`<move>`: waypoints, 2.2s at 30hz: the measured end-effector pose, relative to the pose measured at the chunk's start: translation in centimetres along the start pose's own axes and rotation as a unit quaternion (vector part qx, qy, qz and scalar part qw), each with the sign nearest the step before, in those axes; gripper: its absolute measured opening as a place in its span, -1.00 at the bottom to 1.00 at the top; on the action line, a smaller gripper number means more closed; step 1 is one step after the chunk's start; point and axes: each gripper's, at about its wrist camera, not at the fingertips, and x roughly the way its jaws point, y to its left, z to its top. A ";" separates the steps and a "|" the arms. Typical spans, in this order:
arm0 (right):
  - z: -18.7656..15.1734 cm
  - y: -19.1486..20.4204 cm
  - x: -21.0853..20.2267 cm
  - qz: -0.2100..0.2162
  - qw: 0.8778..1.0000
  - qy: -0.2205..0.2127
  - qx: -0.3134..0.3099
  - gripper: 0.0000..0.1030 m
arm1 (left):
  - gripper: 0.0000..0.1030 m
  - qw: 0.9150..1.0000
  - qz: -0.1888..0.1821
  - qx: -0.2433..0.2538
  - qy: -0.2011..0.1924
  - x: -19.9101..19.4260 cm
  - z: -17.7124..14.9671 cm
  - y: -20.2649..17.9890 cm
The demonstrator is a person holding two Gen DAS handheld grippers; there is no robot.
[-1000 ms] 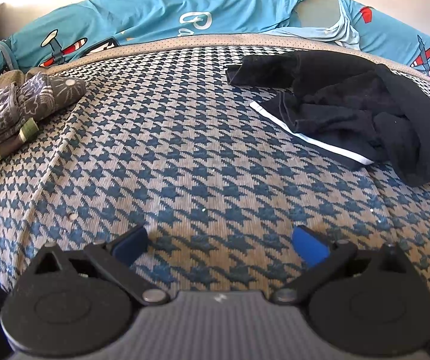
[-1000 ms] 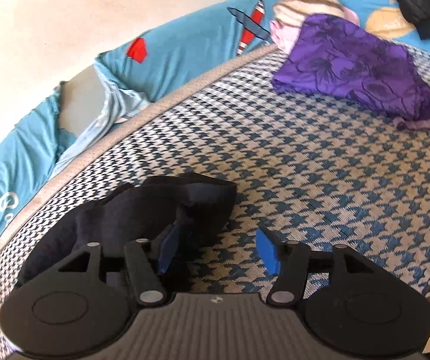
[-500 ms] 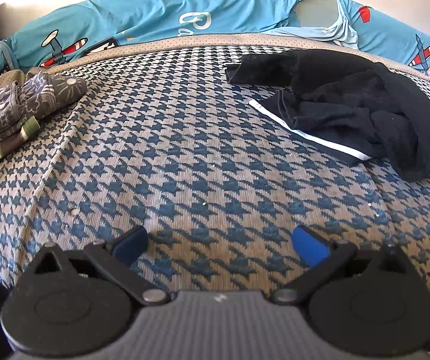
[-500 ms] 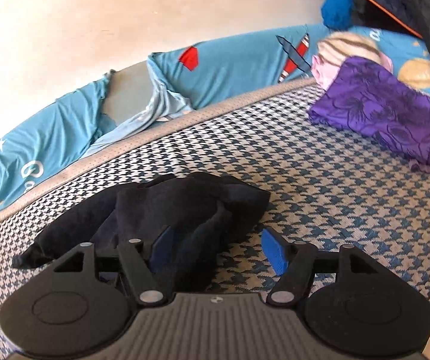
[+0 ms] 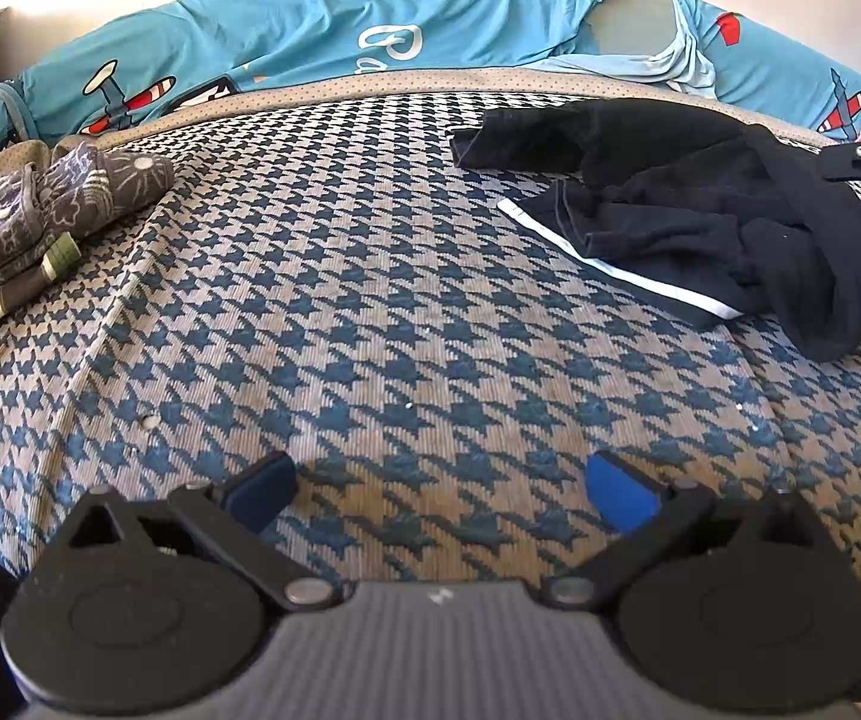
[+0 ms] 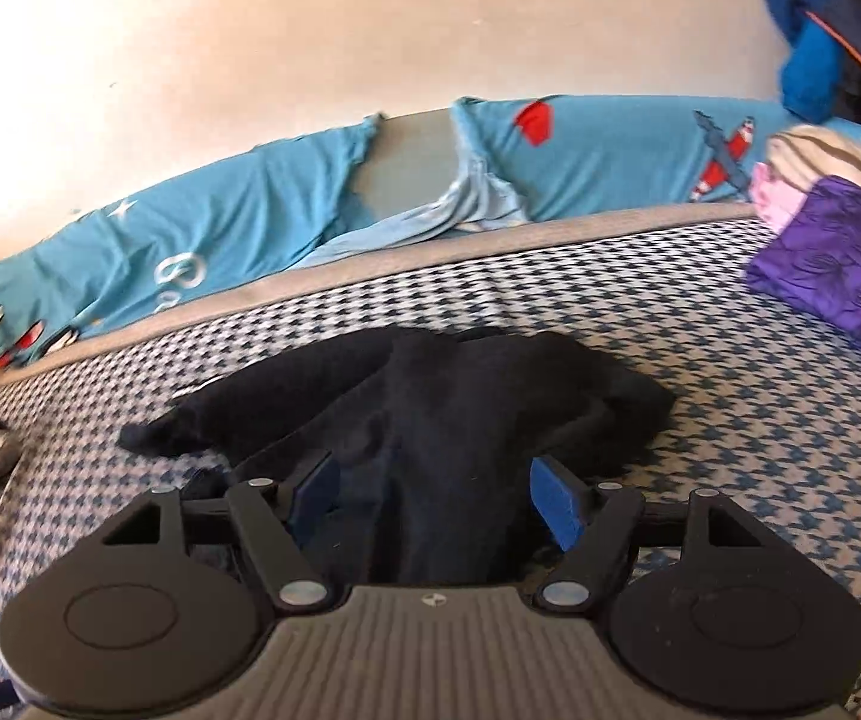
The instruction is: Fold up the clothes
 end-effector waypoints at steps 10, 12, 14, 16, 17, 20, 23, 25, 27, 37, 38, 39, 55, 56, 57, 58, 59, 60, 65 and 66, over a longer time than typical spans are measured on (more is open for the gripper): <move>-1.3 3.6 0.6 0.029 0.998 0.010 -0.056 0.38 | 1.00 1.000 -0.002 -0.003 0.002 0.1 0.2 0.1; -1.6 4.1 0.6 0.037 0.997 0.012 -0.063 0.38 | 1.00 1.000 -0.002 -0.003 0.002 0.1 0.2 0.1; -1.8 4.4 0.8 0.040 0.997 0.017 -0.066 0.38 | 1.00 1.000 -0.002 -0.004 0.001 0.1 0.1 0.1; -2.1 4.6 1.1 0.041 0.997 0.027 -0.067 0.38 | 1.00 1.000 -0.002 -0.005 0.000 0.1 0.2 0.1; -2.2 4.6 1.3 0.041 0.996 0.033 -0.066 0.38 | 1.00 1.000 -0.002 -0.005 0.000 0.2 0.2 0.1; -2.5 4.5 2.2 0.025 0.996 0.056 -0.065 0.38 | 1.00 1.000 -0.002 -0.005 0.002 0.1 0.2 0.0; -2.8 4.1 3.2 0.007 0.994 0.086 -0.062 0.38 | 1.00 1.000 -0.005 -0.007 0.005 0.1 0.4 0.1; -3.0 3.6 3.7 0.007 0.994 0.103 -0.044 0.38 | 1.00 1.000 -0.006 -0.008 0.006 0.2 0.4 0.2; -3.1 2.9 3.8 0.013 0.994 0.110 -0.022 0.39 | 1.00 1.000 -0.006 -0.011 0.007 0.2 0.4 0.2; -1.3 2.5 2.1 0.071 0.996 0.057 -0.011 0.39 | 1.00 0.997 -0.044 -0.061 0.022 0.8 2.2 2.0; -1.1 2.7 2.1 0.074 0.996 0.051 -0.019 0.39 | 1.00 0.996 -0.049 -0.064 0.025 0.9 2.6 2.2; -0.9 3.0 2.1 0.077 0.996 0.044 -0.027 0.39 | 1.00 0.996 -0.053 -0.066 0.026 1.1 2.9 2.4; 0.2 9.7 6.1 0.114 0.968 0.002 -0.224 0.39 | 1.00 0.998 -0.045 -0.032 0.028 5.1 11.4 4.5; 0.4 10.0 6.5 0.111 0.967 -0.003 -0.231 0.39 | 1.00 0.998 -0.043 -0.028 0.028 5.4 11.9 4.6; 0.6 10.2 6.9 0.108 0.966 -0.007 -0.237 0.39 | 1.00 0.998 -0.043 -0.025 0.029 5.8 12.5 4.7; 0.8 10.5 7.4 0.107 0.965 -0.008 -0.240 0.39 | 1.00 0.998 -0.043 -0.023 0.031 6.2 13.0 4.8; 1.0 10.8 7.8 0.106 0.963 -0.009 -0.246 0.39 | 1.00 0.998 -0.044 -0.024 0.033 6.6 13.4 4.9; 1.2 11.0 8.2 0.106 0.962 -0.011 -0.252 0.40 | 1.00 0.998 -0.043 -0.027 0.038 7.1 13.8 5.0; 1.1 12.6 10.1 0.097 0.944 -0.019 -0.315 0.55 | 1.00 0.995 -0.044 -0.063 0.067 9.5 15.2 6.1; 0.9 12.8 10.4 0.095 0.940 -0.019 -0.328 0.57 | 1.00 0.994 -0.045 -0.072 0.072 9.8 15.2 6.3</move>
